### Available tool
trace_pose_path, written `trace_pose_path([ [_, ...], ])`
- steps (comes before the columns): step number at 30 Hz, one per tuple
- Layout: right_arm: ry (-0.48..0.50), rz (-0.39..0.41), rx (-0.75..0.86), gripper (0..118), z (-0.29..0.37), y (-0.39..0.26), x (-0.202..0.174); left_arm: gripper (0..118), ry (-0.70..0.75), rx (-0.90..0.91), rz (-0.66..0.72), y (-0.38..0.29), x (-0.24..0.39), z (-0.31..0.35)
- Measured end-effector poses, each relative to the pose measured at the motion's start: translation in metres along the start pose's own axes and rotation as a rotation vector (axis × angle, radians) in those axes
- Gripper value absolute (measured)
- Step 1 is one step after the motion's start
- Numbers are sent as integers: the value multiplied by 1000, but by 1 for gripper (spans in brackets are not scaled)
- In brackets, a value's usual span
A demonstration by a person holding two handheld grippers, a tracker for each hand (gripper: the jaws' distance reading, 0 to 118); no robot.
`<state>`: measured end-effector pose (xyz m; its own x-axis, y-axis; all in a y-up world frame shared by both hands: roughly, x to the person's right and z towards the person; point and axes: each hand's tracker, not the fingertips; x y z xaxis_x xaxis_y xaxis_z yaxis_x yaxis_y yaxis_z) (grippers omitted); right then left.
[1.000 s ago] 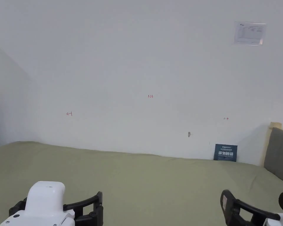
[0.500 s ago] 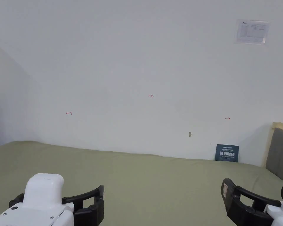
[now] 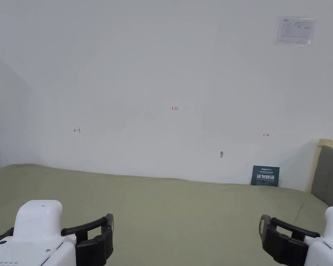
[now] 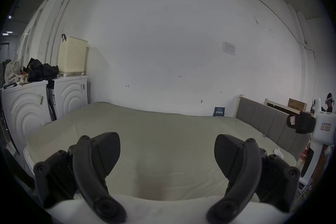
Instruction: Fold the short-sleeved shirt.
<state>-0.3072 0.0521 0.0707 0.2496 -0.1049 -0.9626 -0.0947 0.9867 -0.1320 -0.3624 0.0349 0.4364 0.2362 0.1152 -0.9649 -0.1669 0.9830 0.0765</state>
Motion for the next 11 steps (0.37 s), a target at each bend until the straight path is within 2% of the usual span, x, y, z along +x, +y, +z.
trace_pose_path([
  [5, 58, -54, -41, 118, -6, -8, -5, 110, -5, -10, 14, 1, -2, -3],
  [8, 49, -41, -71, 118, -12, -10, -7, 110, -2, -20, 14, -1, -4, -5],
  [11, 94, -59, -87, 118, -13, -10, -2, 110, 4, -25, 13, -3, -6, -6],
])
